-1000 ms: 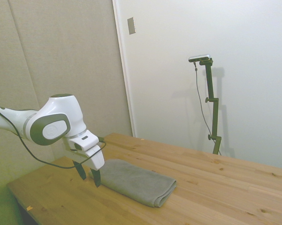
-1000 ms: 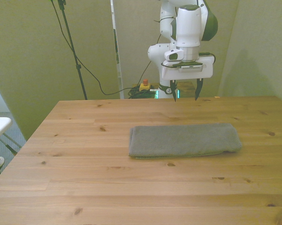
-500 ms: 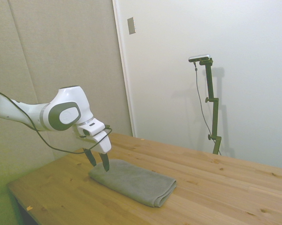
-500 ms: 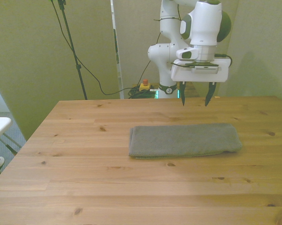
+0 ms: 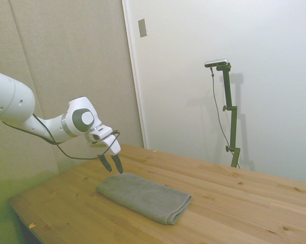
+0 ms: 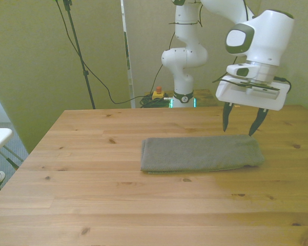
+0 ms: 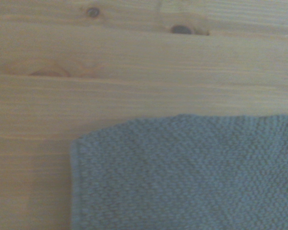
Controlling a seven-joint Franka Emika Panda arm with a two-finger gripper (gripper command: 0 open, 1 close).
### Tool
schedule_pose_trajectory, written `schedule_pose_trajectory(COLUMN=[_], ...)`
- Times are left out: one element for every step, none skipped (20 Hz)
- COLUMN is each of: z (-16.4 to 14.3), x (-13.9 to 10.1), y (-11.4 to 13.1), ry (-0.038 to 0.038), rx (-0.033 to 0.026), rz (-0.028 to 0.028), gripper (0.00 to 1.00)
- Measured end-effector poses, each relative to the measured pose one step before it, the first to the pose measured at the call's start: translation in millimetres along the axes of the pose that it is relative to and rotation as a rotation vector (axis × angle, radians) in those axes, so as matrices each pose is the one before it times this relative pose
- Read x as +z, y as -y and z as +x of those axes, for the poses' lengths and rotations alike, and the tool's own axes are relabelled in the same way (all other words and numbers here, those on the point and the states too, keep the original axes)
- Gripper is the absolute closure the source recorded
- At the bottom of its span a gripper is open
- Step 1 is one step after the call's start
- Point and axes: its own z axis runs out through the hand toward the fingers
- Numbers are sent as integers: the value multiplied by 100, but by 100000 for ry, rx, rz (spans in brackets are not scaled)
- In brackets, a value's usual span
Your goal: Fold the towel
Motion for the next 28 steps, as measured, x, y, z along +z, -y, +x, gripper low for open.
schedule_pose_trajectory(z=[-857,-911,-748,-559,-399,-275,-209,-154,-49,-37,6,29,87,54,4,-23,7,45,96,119,117,158,183,210,294,293,241,227], x=[185,145,174,175,134,254,267,285,297,311,307,269,198,167,142,113,146,182,237,259,279,308,292,330,196,152,128,118], y=[803,839,688,575,543,421,356,290,261,196,147,104,94,62,88,79,41,37,26,13,-11,-63,-110,-117,-102,-120,-101,-93], ry=[329,654,509,148,-463,-572,-482,-27,8,-14,-152,-532,-970,-523,-424,-282,-93,-171,-192,-382,-713,-653,-632,-191,-161,-49,-36,-36], rx=[-114,-707,-880,-838,-605,-351,-249,-195,-53,-67,-37,-52,-92,27,-70,75,231,297,286,150,80,170,73,294,455,514,435,401], rz=[-2598,-1956,-1671,-1017,-213,-252,-249,-302,-320,-388,-426,-439,-369,-295,-260,-185,-225,-290,-376,-467,-569,-809,-1011,-971,-419,-330,-261,-226], gripper=[0,0,0,0,0,0,0,0,0,0,0,0,0,0,0,0,0,0,0,0,0,0,0,0,0,0,0,0])
